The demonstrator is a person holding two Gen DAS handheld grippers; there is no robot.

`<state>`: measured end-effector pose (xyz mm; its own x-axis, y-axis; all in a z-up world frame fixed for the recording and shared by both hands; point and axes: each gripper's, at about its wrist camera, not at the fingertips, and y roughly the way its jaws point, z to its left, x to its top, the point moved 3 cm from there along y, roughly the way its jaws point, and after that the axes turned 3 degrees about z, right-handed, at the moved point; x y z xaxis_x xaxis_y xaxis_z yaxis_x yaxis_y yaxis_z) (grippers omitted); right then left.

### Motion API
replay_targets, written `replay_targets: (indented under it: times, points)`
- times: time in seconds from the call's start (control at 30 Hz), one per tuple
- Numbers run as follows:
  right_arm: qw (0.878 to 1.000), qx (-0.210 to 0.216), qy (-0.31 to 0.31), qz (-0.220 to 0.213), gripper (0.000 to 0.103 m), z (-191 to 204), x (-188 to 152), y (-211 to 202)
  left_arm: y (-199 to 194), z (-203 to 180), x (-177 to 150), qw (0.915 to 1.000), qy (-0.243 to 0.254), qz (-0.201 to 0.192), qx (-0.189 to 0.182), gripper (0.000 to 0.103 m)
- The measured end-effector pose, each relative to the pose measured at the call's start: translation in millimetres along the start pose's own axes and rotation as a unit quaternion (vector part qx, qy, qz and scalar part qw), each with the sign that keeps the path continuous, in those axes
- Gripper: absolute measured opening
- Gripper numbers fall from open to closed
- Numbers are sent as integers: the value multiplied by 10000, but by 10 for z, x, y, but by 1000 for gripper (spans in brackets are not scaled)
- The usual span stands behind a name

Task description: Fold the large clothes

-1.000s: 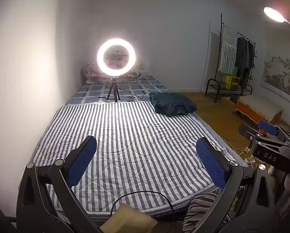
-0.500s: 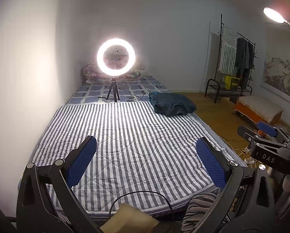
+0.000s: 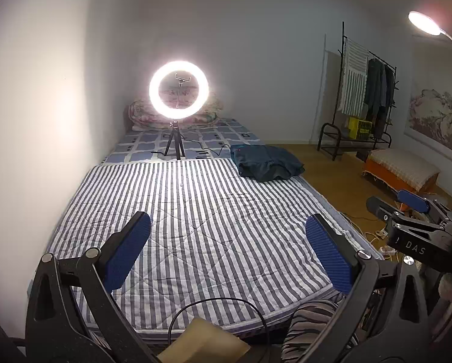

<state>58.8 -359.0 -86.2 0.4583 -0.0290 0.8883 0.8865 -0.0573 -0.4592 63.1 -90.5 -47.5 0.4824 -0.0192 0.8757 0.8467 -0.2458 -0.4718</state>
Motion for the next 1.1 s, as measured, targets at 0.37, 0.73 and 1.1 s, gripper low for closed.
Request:
replay_targets:
  times: [0.37, 0.73, 1.1]
  points:
    - [10000, 41, 0, 25, 84, -4, -11, 43, 5, 21, -5, 10000, 9, -2, 6, 103]
    - [9999, 50, -9, 95, 84, 23, -37, 92, 8, 40, -24, 10000, -9, 11, 36, 103]
    - [9999, 37, 38, 155, 84, 28, -72, 127, 10, 45, -75, 9999, -4, -98, 66, 103]
